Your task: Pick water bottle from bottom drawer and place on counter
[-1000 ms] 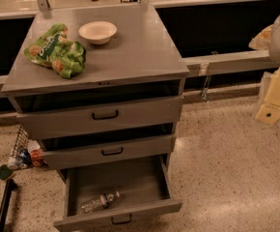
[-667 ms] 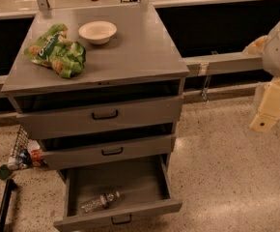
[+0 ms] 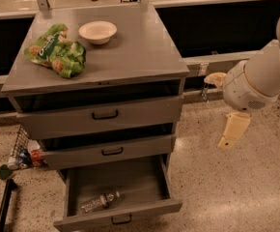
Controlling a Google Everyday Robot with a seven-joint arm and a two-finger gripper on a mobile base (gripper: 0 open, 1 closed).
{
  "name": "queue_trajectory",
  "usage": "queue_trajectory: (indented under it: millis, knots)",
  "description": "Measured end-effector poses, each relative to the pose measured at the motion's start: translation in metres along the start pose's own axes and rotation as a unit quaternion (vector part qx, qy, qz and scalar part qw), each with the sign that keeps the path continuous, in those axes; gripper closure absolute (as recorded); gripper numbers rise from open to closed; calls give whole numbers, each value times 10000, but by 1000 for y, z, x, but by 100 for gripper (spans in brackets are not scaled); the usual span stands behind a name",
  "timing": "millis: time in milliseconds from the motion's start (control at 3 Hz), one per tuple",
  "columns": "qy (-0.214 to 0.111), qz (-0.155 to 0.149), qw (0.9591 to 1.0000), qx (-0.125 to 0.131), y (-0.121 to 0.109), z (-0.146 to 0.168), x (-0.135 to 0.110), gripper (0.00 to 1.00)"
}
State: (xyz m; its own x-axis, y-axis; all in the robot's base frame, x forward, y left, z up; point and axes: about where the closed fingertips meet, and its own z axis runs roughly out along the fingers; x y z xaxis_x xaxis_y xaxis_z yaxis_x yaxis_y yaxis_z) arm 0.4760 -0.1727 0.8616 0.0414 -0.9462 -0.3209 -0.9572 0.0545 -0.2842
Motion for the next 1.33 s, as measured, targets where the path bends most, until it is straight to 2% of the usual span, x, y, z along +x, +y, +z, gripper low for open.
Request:
queue_trajectory:
  millis: [333,667,1000,1333]
  knots:
    - [0,0,10000,0,0,0,0,0]
    - [-500,-187,9980,-335,20,54,-10,0]
    - [-1124,-562,9887,-818,48,137,-29,0]
    - [-1520,-871,9782,-1118,60,214,-60,0]
